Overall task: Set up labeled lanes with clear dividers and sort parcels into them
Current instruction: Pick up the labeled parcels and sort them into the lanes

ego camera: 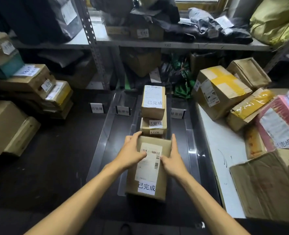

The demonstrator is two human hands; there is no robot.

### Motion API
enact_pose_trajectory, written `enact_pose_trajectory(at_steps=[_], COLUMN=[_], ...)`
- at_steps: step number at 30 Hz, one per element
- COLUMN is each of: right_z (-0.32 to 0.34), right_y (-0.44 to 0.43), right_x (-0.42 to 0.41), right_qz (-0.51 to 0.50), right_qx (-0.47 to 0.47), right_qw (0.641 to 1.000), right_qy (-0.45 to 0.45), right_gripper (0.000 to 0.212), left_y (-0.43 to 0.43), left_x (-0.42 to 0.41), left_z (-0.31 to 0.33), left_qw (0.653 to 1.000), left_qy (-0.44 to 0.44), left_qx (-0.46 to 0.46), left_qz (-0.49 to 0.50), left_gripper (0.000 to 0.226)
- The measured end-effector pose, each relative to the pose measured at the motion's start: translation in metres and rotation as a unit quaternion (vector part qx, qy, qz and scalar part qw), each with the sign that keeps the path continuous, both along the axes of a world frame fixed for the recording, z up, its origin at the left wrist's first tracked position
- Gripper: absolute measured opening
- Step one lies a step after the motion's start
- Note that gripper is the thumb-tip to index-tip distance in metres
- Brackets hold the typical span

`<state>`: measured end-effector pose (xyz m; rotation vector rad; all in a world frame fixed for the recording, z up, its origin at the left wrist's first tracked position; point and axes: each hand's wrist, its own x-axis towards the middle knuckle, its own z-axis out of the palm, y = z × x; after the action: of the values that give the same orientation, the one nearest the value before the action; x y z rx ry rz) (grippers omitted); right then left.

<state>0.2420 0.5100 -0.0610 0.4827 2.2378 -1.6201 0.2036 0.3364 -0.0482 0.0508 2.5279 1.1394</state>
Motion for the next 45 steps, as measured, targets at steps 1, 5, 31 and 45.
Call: enact_pose_trajectory(at_steps=[1, 5, 31, 45], right_z=[-0.001, -0.005, -0.035, 0.005], right_y=[-0.001, -0.006, -0.017, -0.050], right_x=[-0.001, -0.009, -0.022, -0.028], right_qz=[0.005, 0.029, 0.320, 0.238], right_qx=[0.015, 0.116, 0.436, 0.362], right_qw=[1.000, 0.993, 0.840, 0.889], right_qy=[0.002, 0.024, 0.040, 0.144], right_gripper=[0.095, 0.088, 0.085, 0.048], left_y=[0.001, 0.006, 0.003, -0.014], left_x=[0.000, -0.006, -0.007, -0.008], left_z=[-0.002, -0.008, -0.053, -0.021], left_qw=[1.000, 0.996, 0.866, 0.946], left_qy=[-0.004, 0.006, 0.101, 0.177], left_qx=[-0.010, -0.062, -0.388, -0.213], left_qz=[-0.015, -0.063, -0.298, -0.168], left_gripper=[0.079, 0.078, 0.101, 0.074])
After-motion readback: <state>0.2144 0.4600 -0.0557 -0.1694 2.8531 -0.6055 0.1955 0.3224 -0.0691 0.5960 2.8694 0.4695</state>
